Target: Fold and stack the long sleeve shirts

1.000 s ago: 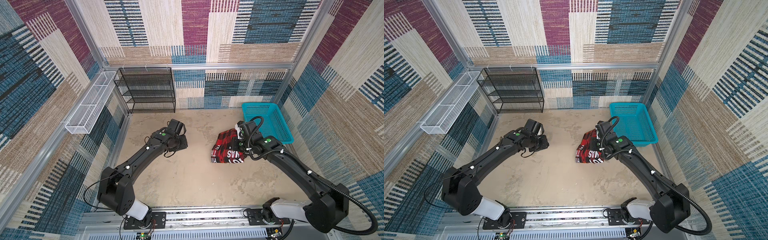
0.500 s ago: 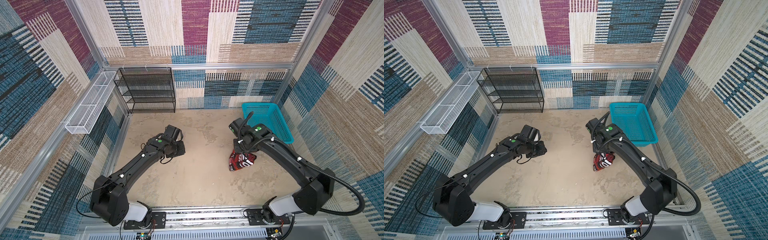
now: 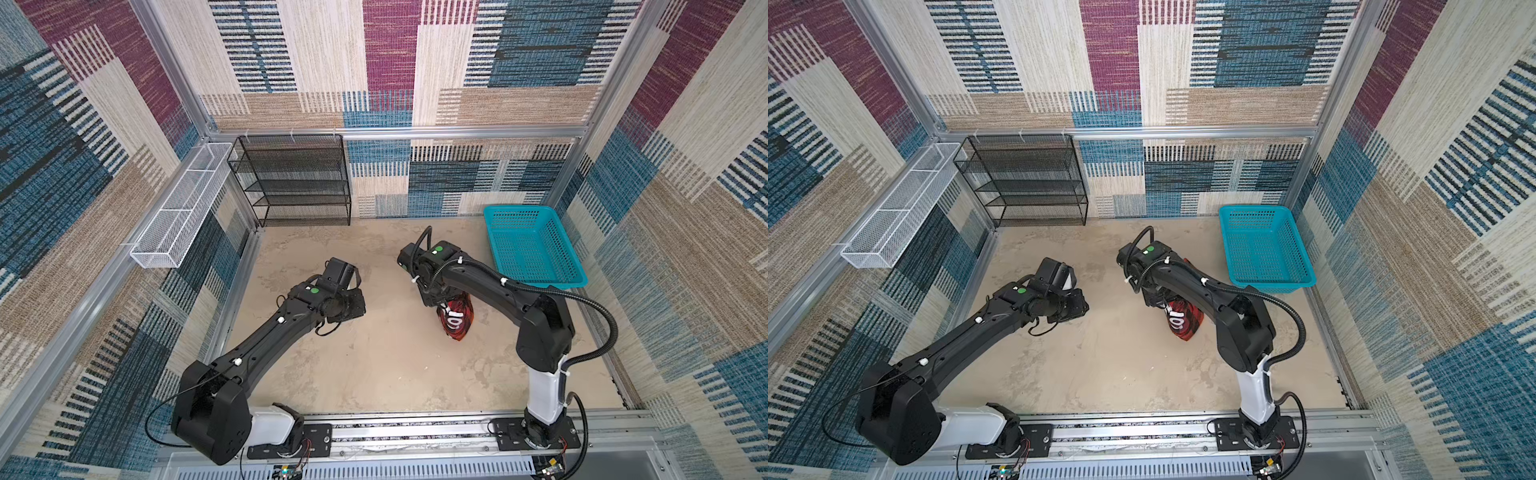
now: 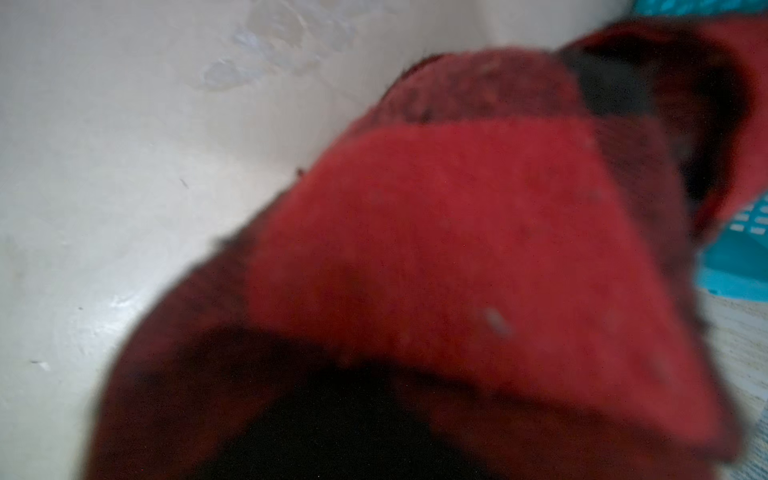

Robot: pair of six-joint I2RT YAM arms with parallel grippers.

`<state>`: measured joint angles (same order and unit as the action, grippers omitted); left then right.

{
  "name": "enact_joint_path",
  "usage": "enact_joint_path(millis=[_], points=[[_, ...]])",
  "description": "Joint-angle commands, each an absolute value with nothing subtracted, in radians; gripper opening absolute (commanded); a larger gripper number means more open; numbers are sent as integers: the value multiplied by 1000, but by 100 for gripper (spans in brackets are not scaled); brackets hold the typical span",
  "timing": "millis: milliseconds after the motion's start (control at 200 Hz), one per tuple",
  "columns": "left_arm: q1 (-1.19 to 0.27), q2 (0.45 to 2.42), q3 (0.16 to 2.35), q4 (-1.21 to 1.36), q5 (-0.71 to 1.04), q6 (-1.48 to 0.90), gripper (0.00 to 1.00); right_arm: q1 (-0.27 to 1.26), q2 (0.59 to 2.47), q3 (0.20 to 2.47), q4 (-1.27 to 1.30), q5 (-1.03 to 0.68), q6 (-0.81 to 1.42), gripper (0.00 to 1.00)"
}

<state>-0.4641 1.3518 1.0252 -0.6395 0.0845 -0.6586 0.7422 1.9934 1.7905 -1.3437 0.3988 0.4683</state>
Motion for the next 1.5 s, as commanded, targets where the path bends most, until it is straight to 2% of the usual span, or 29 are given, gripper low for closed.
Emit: enact_joint_path(millis=[0, 135, 255, 336, 426, 571, 666, 791, 906, 956, 1202, 1492], points=[[-449, 1337, 1005, -637, 83, -679, 30, 763, 2064, 1854, -1340, 387, 451, 18], [-419, 1262, 948, -629, 62, -708, 29, 782, 2187, 1941, -1321, 351, 460, 41], [-383, 1177, 907, -653, 36, -716, 29, 796, 2246, 1995, -1220, 256, 454, 68], [-359, 1132, 890, -669, 25, -719, 29, 802, 2245, 2011, -1118, 160, 439, 81], [-340, 1107, 881, -672, 26, -717, 30, 805, 2218, 2013, -1037, 85, 433, 88], [-334, 1137, 885, -635, 67, -723, 29, 807, 2104, 1945, -965, 80, 434, 90], [-336, 1181, 883, -565, 144, -744, 22, 805, 1962, 1806, -883, 93, 452, 88], [-391, 1258, 903, -464, 199, -772, 15, 776, 1748, 1556, -786, 129, 499, 78], [-496, 1351, 988, -423, 181, -766, 13, 694, 1569, 1320, -704, 120, 529, 66], [-532, 1402, 1033, -403, 188, -765, 13, 646, 1519, 1239, -675, 101, 526, 64], [-618, 1640, 1197, -302, 252, -771, 9, 468, 1421, 1035, -580, 63, 481, 63], [-673, 1837, 1312, -267, 298, -750, 4, 395, 1401, 957, -530, 71, 464, 67]])
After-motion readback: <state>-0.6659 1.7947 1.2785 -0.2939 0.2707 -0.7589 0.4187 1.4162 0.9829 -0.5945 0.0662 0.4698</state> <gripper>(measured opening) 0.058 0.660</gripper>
